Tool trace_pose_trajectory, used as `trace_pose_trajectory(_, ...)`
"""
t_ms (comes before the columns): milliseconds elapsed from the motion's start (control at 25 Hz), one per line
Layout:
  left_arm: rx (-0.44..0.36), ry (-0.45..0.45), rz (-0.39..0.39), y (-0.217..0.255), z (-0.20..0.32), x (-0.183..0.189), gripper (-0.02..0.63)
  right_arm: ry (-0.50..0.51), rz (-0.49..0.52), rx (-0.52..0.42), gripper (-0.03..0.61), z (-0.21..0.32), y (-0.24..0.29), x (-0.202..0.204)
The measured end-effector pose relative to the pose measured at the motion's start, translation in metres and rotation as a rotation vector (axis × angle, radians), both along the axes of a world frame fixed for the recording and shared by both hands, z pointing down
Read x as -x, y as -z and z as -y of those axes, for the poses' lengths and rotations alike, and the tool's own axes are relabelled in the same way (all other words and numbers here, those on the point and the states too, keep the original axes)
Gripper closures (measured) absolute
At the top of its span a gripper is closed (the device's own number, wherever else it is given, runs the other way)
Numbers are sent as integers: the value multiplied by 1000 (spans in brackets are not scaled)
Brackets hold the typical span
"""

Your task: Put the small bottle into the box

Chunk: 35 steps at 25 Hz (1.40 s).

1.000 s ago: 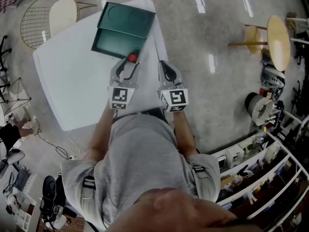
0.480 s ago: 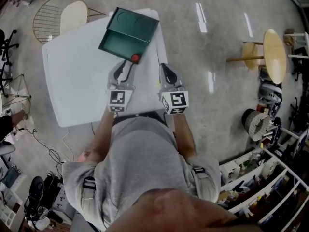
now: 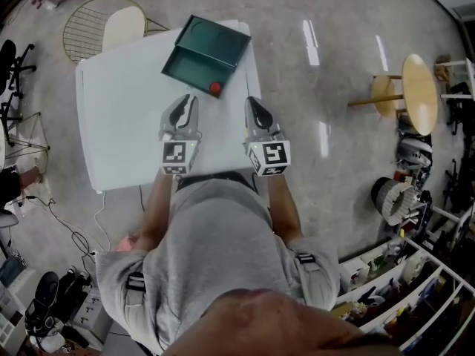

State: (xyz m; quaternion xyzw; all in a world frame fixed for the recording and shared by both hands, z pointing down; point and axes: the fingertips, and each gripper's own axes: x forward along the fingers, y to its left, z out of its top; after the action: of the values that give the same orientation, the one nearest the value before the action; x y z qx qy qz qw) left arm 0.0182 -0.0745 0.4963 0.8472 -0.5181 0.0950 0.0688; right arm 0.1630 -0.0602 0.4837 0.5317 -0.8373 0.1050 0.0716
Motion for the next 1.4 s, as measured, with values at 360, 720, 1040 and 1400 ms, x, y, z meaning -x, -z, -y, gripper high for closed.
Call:
trace_pose_trajectory(360,-22,20,0,22,-45,38,601,-32,-13,-32,575,-44,22,21)
trace_pose_trajectory(720,-8,15,-47,33,-97,70,601,-42,-30,-56,575,-101,32,49)
trace_pose_trajectory(1040,-15,13,-65,36,-147,93,601,-61,-42,-74,575,-150,35,63)
trace_pose_trajectory(1400,-25,31,-65,35,-186,111,601,-84,-47,-57,575,-194,35,67)
